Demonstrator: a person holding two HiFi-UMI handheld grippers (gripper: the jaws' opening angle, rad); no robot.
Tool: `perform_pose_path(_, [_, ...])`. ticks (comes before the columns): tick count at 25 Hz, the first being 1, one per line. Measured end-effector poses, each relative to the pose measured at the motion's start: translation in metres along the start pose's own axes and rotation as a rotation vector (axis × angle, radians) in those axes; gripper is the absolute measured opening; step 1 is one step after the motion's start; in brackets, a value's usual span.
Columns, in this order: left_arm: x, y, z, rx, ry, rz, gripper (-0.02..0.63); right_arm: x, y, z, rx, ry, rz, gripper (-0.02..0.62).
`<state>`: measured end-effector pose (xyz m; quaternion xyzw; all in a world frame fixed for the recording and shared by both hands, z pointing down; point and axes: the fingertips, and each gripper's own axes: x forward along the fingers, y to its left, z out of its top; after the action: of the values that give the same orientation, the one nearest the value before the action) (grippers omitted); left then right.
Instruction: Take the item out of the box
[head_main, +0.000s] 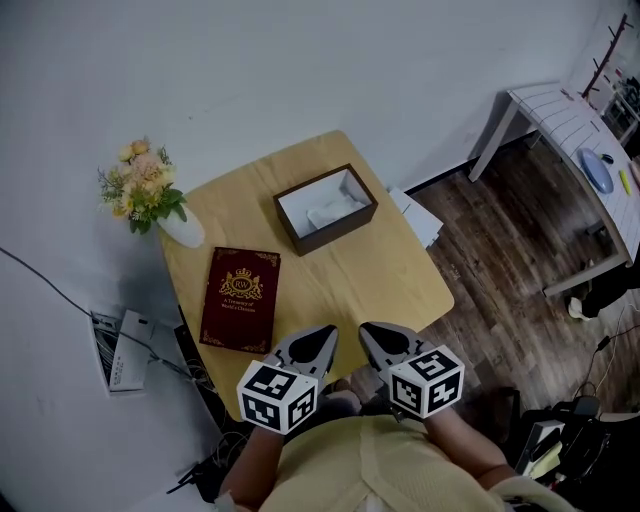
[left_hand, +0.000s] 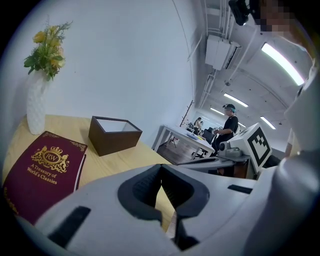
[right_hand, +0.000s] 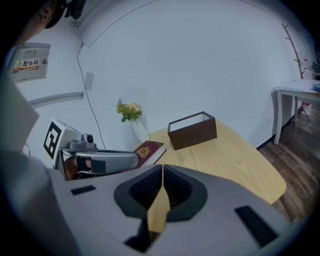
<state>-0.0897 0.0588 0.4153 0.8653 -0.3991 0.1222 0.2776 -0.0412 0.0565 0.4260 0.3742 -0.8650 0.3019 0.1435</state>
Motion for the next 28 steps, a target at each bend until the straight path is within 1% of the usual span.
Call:
perform_pose_path(2, [0.003, 0.006, 0.002, 0.012, 0.009, -0.015, 0.021, 0.005, -0.002, 0.005, 0.011, -0.002, -0.006, 0.031])
perform_pose_path(4, [0.005, 0.011, 0.005, 0.043, 0.026, -0.026, 0.021, 0.007, -0.004, 0.011, 0.012, -0.002, -0.009, 0.031])
perform_pose_path(7, [0.008, 0.013, 0.012, 0.091, 0.036, -0.039, 0.021, 0.006, -0.007, 0.02, 0.004, 0.006, 0.003, 0.031])
perform_pose_path(9, [0.012, 0.016, 0.019, 0.107, 0.033, -0.037, 0.021, 0.007, -0.011, 0.029, 0.0, 0.0, 0.014, 0.031])
perform_pose_path(12, [0.019, 0.025, 0.03, 0.108, 0.021, 0.007, 0.021, 0.014, -0.019, 0.041, 0.004, -0.008, 0.025, 0.031])
perform_pose_path(16, [0.031, 0.035, 0.041, 0.095, 0.011, 0.061, 0.021, 0.026, -0.027, 0.055, -0.008, 0.007, 0.057, 0.031])
perform_pose_path(20, [0.048, 0.038, 0.058, 0.1, -0.013, 0.077, 0.021, 0.03, -0.039, 0.076, -0.046, 0.032, 0.096, 0.031])
perform_pose_path(24, [0.061, 0.046, 0.077, 0.139, -0.008, 0.1, 0.021, 0.04, -0.05, 0.094, -0.075, 0.063, 0.145, 0.031])
perform_pose_path(28, [0.069, 0.055, 0.093, 0.14, -0.008, 0.119, 0.021, 0.051, -0.057, 0.109, -0.123, 0.087, 0.185, 0.031])
